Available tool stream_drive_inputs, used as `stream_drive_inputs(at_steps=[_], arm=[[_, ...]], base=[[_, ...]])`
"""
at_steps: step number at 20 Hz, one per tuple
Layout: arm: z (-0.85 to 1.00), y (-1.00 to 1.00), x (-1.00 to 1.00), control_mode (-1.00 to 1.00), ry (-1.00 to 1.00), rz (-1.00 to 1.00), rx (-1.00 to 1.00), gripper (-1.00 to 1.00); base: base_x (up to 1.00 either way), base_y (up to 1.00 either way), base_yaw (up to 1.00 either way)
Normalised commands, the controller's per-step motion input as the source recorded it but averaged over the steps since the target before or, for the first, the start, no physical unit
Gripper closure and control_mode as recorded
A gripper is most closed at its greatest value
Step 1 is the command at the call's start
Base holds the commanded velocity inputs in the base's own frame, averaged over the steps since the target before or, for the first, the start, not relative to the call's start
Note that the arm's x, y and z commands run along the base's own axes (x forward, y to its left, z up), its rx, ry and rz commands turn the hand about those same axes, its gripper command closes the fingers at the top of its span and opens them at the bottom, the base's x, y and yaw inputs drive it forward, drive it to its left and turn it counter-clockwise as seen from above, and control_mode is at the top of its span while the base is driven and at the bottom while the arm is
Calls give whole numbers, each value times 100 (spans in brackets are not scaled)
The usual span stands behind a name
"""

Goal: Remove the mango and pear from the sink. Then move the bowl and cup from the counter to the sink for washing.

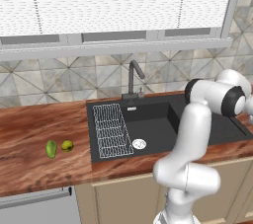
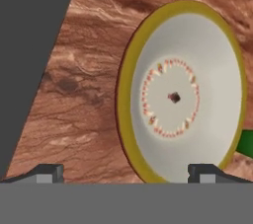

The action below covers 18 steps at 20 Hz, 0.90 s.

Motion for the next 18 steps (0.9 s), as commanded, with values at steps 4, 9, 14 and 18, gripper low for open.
stream_drive_inputs(at_steps=[4,9,14,18], arm=[[-11,-6,14,-100,1,5,1,-100],[-9,-8,10,-100,0,7,3,-100],[-11,-10,8,-100,0,6,3,-100],[-15,-10,13,-100,0,2,2,-100]], base=[[0,0,0],[0,0,0],[0,0,0],[0,0,0]])
